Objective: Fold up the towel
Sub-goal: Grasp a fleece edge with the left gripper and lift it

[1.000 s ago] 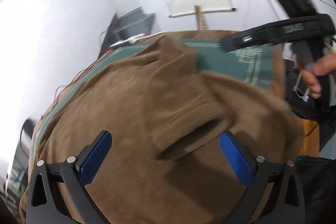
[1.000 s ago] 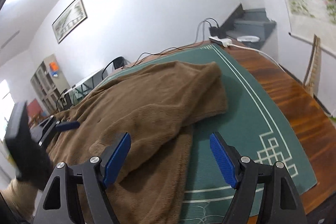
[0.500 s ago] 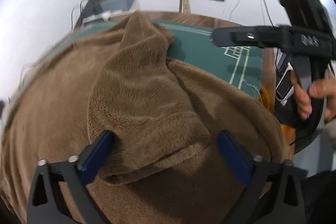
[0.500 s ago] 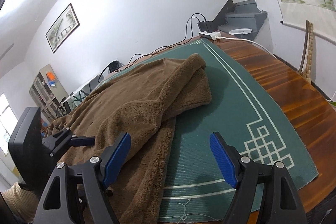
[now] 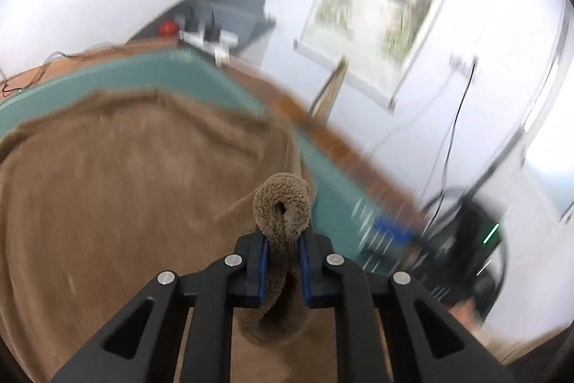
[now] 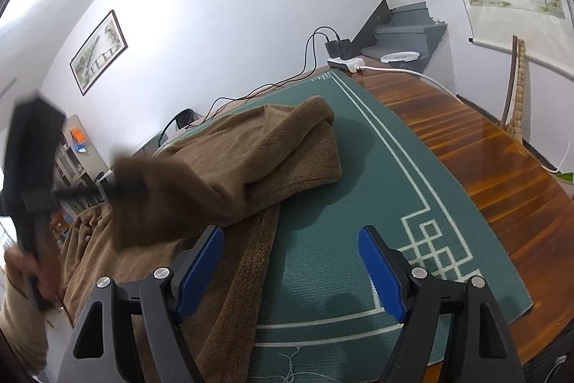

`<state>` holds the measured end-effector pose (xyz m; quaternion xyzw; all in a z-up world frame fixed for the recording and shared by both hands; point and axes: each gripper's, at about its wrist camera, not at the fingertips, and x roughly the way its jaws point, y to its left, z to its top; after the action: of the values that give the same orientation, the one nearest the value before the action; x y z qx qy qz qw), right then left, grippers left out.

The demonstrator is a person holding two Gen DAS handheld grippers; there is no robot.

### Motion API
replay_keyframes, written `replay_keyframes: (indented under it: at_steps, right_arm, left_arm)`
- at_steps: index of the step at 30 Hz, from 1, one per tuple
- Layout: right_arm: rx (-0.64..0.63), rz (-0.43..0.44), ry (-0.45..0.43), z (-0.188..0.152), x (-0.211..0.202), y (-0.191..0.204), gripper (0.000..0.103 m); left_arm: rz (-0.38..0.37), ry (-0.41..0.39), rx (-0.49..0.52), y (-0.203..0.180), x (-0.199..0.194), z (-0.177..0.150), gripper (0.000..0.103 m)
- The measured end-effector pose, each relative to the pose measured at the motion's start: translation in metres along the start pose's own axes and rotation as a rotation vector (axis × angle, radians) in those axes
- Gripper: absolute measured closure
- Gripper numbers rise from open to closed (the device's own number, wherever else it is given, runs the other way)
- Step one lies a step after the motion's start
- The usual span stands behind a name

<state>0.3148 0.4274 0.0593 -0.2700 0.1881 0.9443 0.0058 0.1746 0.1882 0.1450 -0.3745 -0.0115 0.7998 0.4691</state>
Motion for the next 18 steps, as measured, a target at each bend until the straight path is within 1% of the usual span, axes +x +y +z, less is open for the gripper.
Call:
replay_keyframes:
  at_steps: [4,6,8,10,12,16,18]
  right_arm:
    - [-0.008,-0.01,-0.003,0.003,0.001,0.001,0.024]
    - [-0.014,-0.011,-0.002,0.004,0.002,0.002,0.024]
    - [-0.025,-0.016,0.0,0.005,0.004,0.004,0.024]
    - [-0.034,-0.014,0.006,0.006,0.007,0.006,0.024]
    - [-0.043,-0.012,0.013,0.008,0.011,0.008,0.024]
    - [-0.083,-0.011,0.024,0.012,0.018,0.02,0.024]
    - [-0.119,-0.02,0.027,0.015,0.022,0.029,0.024]
  left_arm:
    - [-0.032,-0.153,-0.125,0.034,-0.053,0.043,0.087]
    - [-0.017,-0.205,-0.2,0.06,-0.078,0.05,0.087]
    - [0.017,-0.232,-0.27,0.09,-0.093,0.047,0.087]
    - [0.046,-0.236,-0.354,0.122,-0.108,0.034,0.087]
    - [0.084,-0.224,-0.442,0.157,-0.112,0.017,0.087]
    - [0.173,-0.18,-0.591,0.216,-0.113,-0.026,0.087]
    - [0.188,-0.162,-0.644,0.239,-0.109,-0.041,0.087]
